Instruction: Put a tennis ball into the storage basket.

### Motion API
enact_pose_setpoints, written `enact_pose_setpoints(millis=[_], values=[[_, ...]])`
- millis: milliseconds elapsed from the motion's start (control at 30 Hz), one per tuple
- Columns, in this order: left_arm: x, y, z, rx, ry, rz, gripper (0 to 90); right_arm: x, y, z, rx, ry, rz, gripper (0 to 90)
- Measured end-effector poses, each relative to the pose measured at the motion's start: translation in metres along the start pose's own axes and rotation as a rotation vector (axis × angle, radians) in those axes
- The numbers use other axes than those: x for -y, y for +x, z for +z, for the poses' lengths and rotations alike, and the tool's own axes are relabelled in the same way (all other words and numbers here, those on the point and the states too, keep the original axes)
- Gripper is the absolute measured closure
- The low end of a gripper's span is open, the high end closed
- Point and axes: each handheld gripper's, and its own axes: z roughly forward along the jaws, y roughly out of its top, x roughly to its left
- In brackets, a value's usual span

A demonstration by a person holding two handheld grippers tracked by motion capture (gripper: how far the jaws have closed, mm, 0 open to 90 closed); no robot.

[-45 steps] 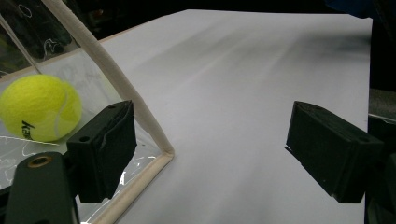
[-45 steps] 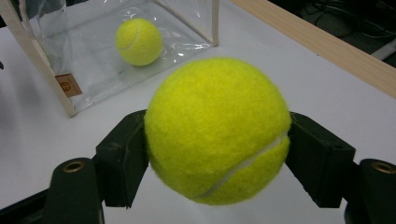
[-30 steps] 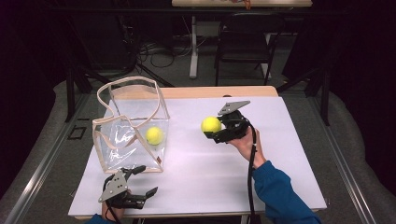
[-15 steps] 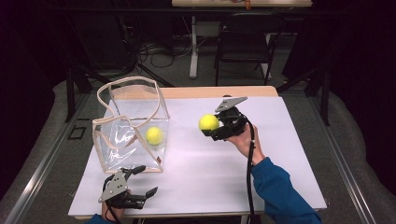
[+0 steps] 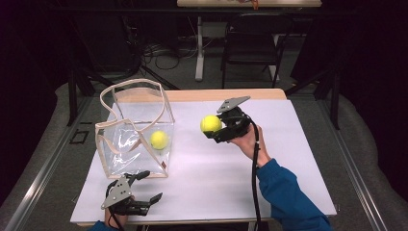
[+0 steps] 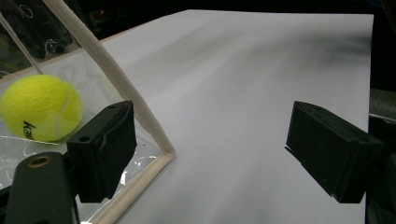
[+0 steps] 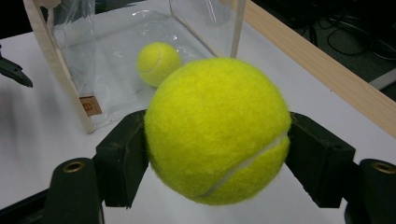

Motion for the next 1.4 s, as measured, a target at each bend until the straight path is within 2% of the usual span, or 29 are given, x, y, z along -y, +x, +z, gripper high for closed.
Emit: enact_pose_setpoints(millis=[933, 1400], values=[[0.0, 0.001, -0.001, 0.004, 0.004, 0.002, 15.8, -0.019, 0.003, 0.004, -0.014, 0.004, -0.034, 26.2], [0.0, 0.001, -0.001, 0.001, 0.003, 0.002, 15.8, -0.031, 0.002, 0.002, -0.013, -0.013, -0.047, 26.2]])
